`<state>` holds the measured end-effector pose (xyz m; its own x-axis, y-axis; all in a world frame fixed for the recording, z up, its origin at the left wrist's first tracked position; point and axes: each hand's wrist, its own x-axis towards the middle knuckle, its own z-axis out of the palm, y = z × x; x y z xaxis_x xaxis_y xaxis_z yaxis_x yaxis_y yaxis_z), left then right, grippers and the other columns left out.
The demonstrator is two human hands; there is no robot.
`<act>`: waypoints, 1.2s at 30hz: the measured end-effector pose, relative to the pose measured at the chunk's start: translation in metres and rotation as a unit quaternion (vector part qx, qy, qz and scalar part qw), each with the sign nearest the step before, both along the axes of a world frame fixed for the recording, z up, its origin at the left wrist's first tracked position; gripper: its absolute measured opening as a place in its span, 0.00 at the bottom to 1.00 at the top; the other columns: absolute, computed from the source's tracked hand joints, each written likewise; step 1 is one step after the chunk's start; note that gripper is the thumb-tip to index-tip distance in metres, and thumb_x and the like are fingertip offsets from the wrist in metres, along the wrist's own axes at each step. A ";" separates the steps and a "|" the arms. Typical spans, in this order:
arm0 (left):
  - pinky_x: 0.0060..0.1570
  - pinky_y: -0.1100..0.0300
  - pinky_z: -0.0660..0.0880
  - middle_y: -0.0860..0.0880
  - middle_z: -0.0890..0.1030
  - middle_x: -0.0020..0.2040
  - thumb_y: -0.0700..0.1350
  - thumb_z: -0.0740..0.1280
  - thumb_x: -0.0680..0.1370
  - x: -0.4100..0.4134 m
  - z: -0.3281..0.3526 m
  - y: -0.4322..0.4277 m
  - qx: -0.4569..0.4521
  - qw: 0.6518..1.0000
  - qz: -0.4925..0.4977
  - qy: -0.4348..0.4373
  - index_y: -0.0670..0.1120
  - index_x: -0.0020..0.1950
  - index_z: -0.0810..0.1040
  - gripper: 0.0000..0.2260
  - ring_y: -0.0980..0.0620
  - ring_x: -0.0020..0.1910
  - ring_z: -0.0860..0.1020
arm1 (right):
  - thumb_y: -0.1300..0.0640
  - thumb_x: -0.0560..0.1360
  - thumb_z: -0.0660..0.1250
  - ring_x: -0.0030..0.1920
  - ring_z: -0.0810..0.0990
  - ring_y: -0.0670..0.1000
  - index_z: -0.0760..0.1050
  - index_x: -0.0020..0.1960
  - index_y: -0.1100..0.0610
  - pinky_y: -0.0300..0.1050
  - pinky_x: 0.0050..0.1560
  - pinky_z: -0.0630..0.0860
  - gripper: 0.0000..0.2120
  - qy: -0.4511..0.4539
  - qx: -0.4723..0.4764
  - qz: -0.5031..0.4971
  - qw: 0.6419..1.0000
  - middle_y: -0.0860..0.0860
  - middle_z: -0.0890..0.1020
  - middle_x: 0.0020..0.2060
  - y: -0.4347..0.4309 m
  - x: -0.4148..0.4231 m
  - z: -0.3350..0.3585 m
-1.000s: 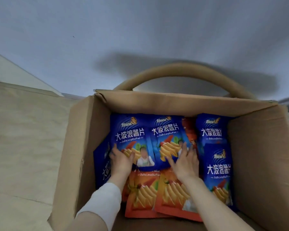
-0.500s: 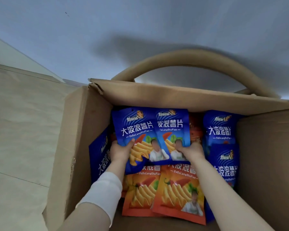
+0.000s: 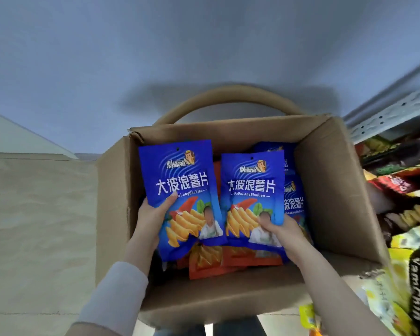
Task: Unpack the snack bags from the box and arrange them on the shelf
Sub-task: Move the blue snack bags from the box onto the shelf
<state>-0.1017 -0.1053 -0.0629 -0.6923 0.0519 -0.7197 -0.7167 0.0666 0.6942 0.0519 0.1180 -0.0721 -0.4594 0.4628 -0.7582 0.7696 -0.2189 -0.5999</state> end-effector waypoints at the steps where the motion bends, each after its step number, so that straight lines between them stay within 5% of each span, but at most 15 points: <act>1: 0.42 0.54 0.78 0.47 0.82 0.48 0.43 0.72 0.72 0.004 0.016 0.001 0.007 1.000 -0.012 0.015 0.46 0.56 0.74 0.15 0.48 0.46 0.81 | 0.52 0.75 0.68 0.52 0.81 0.54 0.76 0.52 0.55 0.53 0.55 0.77 0.09 0.008 0.007 -0.020 1.000 0.54 0.82 0.51 -0.004 0.014 0.016; 10: 0.37 0.62 0.75 0.53 0.80 0.42 0.48 0.69 0.74 0.053 0.180 0.065 0.094 0.955 -0.189 0.209 0.53 0.43 0.74 0.04 0.57 0.40 0.79 | 0.53 0.75 0.67 0.38 0.78 0.53 0.74 0.42 0.54 0.44 0.35 0.72 0.05 0.056 0.147 -0.244 0.957 0.53 0.80 0.39 -0.034 0.145 0.159; 14: 0.37 0.63 0.76 0.55 0.82 0.40 0.48 0.69 0.74 0.091 0.248 0.119 0.181 0.912 -0.248 0.272 0.52 0.43 0.76 0.03 0.60 0.35 0.82 | 0.56 0.73 0.67 0.33 0.72 0.53 0.72 0.34 0.57 0.45 0.35 0.66 0.11 0.084 0.204 -0.300 0.928 0.53 0.75 0.31 -0.019 0.206 0.219; 19: 0.44 0.59 0.77 0.51 0.82 0.47 0.51 0.70 0.73 0.164 0.308 0.209 0.275 0.854 -0.313 0.312 0.52 0.49 0.76 0.08 0.56 0.42 0.82 | 0.58 0.71 0.69 0.32 0.67 0.51 0.70 0.33 0.55 0.46 0.35 0.63 0.12 0.156 0.254 -0.389 0.871 0.51 0.71 0.27 0.013 0.300 0.273; 22: 0.38 0.64 0.78 0.55 0.81 0.43 0.48 0.67 0.76 0.230 0.326 0.269 0.301 0.828 -0.337 0.331 0.53 0.46 0.76 0.01 0.60 0.36 0.82 | 0.58 0.72 0.69 0.31 0.70 0.51 0.72 0.33 0.56 0.45 0.34 0.66 0.10 0.172 0.298 -0.447 0.826 0.51 0.74 0.28 0.035 0.367 0.295; 27: 0.36 0.67 0.78 0.59 0.83 0.35 0.44 0.67 0.76 0.335 0.343 0.350 0.344 0.765 -0.422 0.345 0.53 0.44 0.77 0.04 0.62 0.36 0.82 | 0.57 0.73 0.68 0.35 0.74 0.52 0.73 0.36 0.56 0.45 0.36 0.70 0.09 0.190 0.323 -0.545 0.750 0.54 0.77 0.33 0.072 0.465 0.311; 31: 0.51 0.53 0.77 0.51 0.83 0.49 0.46 0.72 0.72 0.389 0.343 0.407 0.358 0.721 -0.483 0.343 0.50 0.52 0.78 0.09 0.50 0.49 0.81 | 0.58 0.73 0.68 0.35 0.73 0.52 0.73 0.36 0.56 0.44 0.35 0.70 0.08 0.180 0.349 -0.577 0.716 0.54 0.76 0.33 0.113 0.513 0.315; 36: 0.43 0.66 0.76 0.57 0.80 0.45 0.42 0.68 0.75 0.437 0.337 0.481 0.355 0.693 -0.517 0.355 0.52 0.48 0.76 0.06 0.61 0.42 0.81 | 0.55 0.71 0.68 0.35 0.75 0.53 0.75 0.38 0.55 0.48 0.38 0.72 0.06 0.169 0.360 -0.601 0.693 0.52 0.78 0.33 0.183 0.535 0.308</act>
<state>0.3351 0.3754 0.2737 -0.1868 0.9515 0.2443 -0.0023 -0.2491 0.9685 0.5867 0.3014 0.2364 0.4904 0.8683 -0.0741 0.0798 -0.1293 -0.9884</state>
